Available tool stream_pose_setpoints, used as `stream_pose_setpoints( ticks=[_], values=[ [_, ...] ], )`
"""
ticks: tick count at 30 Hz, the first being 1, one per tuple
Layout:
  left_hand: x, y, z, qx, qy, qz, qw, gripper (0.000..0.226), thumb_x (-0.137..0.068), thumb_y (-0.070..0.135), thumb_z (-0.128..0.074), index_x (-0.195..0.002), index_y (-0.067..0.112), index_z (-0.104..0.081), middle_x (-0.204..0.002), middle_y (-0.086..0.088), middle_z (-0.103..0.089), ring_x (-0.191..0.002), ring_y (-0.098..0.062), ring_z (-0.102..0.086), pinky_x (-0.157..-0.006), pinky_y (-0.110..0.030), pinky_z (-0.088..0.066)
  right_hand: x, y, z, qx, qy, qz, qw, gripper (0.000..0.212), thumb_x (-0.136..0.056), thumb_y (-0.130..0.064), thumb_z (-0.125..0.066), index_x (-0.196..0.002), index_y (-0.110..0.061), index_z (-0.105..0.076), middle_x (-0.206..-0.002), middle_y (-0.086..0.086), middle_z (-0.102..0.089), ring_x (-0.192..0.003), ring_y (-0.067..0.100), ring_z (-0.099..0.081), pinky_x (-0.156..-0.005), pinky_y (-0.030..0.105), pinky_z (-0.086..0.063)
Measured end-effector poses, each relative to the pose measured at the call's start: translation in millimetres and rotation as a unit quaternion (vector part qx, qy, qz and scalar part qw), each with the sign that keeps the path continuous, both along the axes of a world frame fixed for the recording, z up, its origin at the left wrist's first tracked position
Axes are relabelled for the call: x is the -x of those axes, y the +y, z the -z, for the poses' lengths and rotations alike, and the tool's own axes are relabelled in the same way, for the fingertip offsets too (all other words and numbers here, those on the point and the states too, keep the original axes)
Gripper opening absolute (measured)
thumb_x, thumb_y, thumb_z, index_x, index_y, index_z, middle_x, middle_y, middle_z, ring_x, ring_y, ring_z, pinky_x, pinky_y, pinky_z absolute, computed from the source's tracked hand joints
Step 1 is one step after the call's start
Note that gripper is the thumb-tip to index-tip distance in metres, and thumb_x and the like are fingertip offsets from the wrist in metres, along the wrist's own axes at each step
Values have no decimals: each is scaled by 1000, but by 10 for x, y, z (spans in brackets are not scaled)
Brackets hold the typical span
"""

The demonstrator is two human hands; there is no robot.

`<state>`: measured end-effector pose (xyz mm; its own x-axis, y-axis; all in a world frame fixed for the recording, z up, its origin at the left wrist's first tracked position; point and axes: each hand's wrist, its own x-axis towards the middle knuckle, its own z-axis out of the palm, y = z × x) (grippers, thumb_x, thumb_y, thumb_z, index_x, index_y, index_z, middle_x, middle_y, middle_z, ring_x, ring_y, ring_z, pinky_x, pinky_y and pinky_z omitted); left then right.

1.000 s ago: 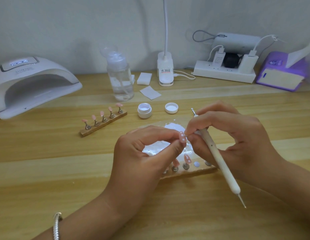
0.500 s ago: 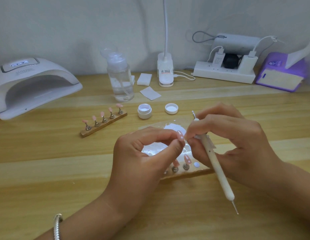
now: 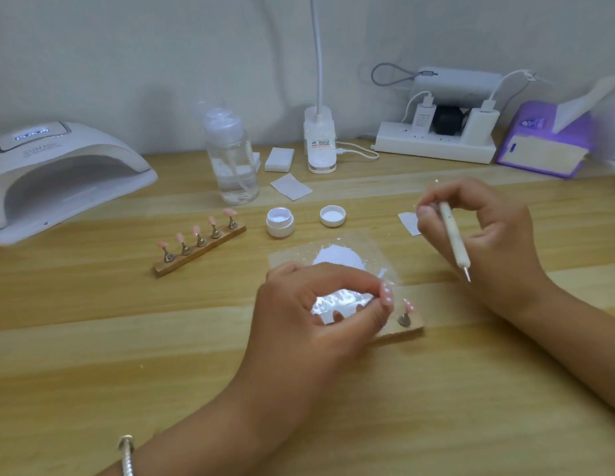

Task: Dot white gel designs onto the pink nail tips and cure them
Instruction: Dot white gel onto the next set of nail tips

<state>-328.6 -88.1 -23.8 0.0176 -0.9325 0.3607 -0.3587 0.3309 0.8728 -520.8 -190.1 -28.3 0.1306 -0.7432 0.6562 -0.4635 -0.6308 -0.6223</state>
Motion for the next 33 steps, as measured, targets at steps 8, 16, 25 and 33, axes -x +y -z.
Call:
stream_pose_setpoints(
  ticks=[8,16,25,33],
  values=[
    [89,-67,72,-23,-89,-4,996,10,-69,45,-74,-79,44,-72,-96,20,-61,-101,-4,-56,-84,-50,-48,-38,-44,39,-17,-6,7,1000,4,-81,-11,-70,-82,-14,-67,-80,2,-67,-81,25,-61,-83,48,-49],
    [72,-100,104,-32,-145,-28,988,17,-69,44,-73,-85,46,-69,-99,22,-59,-102,0,-51,-93,-40,-41,-32,-51,47,-24,0,0,1000,10,-82,-2,-73,-83,-11,-67,-81,4,-66,-82,26,-61,-84,51,-48],
    [-76,-16,-2,-48,-251,-31,966,32,-61,57,-68,-90,47,-63,-103,28,-50,-111,8,-39,-93,-7,-16,-18,-73,41,-70,31,24,997,12,-83,-8,-74,-80,-17,-68,-75,-11,-64,-79,14,-58,-78,32,-44],
    [-299,-19,-225,-101,-277,6,956,21,-57,48,-62,-75,38,-65,-85,18,-57,-95,3,-47,-85,-26,-35,-44,-76,55,-37,163,87,982,16,-82,-7,-71,-94,-18,-69,-85,-11,-61,-92,22,-55,-86,45,-44]
  ],
)
